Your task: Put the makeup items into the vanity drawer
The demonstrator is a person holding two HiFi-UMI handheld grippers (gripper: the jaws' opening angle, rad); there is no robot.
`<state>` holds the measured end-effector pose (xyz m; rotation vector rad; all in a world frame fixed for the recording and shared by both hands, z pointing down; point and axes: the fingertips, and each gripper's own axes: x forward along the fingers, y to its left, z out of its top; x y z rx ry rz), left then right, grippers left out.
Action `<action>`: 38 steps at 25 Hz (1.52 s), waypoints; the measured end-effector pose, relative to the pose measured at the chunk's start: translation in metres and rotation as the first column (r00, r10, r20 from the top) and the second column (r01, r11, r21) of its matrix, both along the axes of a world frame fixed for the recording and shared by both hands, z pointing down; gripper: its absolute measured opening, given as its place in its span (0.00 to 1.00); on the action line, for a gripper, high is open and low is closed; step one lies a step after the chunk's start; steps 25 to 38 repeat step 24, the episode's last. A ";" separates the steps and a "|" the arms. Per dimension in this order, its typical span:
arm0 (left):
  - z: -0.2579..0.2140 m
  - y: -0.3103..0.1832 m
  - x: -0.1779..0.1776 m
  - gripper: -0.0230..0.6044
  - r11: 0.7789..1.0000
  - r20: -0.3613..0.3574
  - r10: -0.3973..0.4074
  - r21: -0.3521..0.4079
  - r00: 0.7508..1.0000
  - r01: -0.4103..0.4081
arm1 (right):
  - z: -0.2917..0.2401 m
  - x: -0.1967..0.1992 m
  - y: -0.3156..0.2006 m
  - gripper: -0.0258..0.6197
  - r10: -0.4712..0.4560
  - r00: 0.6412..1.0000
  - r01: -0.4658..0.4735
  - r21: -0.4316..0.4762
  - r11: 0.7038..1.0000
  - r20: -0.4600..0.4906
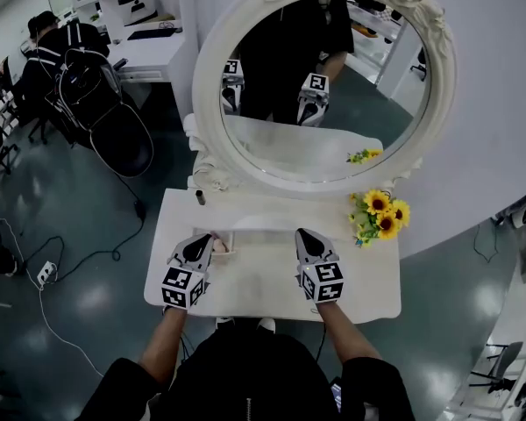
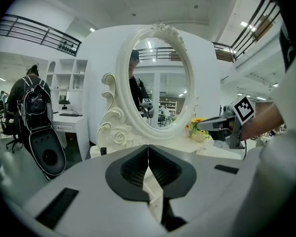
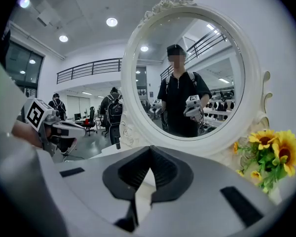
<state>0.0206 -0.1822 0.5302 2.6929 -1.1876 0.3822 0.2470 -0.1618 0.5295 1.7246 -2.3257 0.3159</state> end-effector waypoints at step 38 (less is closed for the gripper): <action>0.016 0.002 -0.008 0.07 0.999 0.027 -0.011 -0.031 1.000 0.012 | 0.012 -0.001 0.009 0.04 -0.018 1.000 0.018 -0.030 0.999 -0.003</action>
